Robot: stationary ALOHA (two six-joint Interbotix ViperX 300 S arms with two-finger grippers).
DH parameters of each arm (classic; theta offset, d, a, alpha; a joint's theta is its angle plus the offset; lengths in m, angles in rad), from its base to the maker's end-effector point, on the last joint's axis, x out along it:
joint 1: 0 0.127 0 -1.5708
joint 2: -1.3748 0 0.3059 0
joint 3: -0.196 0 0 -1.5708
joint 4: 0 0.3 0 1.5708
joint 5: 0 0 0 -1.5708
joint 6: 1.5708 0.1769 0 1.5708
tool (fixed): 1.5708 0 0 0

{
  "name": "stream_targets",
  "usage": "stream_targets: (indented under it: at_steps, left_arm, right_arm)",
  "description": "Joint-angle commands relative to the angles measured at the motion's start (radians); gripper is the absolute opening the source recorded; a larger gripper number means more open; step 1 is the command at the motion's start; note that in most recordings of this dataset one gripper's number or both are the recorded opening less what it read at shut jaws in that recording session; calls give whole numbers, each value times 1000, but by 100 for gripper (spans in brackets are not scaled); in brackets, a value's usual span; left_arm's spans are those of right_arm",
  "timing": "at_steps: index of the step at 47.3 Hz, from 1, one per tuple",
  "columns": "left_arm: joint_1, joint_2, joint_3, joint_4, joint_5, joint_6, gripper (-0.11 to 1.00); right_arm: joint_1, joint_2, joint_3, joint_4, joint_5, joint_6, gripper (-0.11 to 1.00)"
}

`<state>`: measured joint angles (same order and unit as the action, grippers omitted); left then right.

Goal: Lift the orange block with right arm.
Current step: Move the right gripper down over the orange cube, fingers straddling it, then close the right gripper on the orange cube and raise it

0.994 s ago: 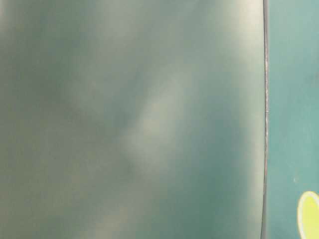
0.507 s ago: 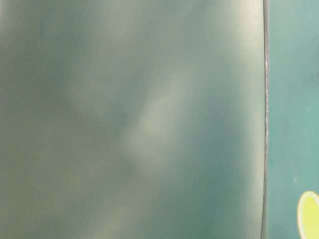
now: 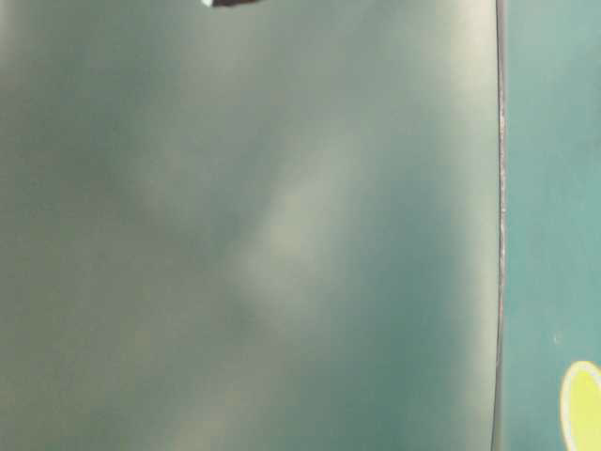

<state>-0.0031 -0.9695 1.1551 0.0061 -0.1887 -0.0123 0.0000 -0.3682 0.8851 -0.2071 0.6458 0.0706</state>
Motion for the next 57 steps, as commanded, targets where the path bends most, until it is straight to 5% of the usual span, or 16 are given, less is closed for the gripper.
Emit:
stream_targets:
  at_steps: [1, 16, 48, 57]
  left_arm:
    - [-2, 9, -26, 3, -2, -2, 0]
    - [-2, 9, -26, 3, 0, -3, 0]
    - [-2, 9, -26, 3, 12, -5, 0]
    - [-2, 8, -26, 3, 12, -3, 0]
  right_arm:
    - [-3, 11, -2, 5, -32, 3, 67]
    - [-3, 74, 97, 91, -187, 3, 67]
    - [-3, 178, 140, 92, -318, 2, 66]
    - [-3, 172, 135, 95, -304, 3, 50]
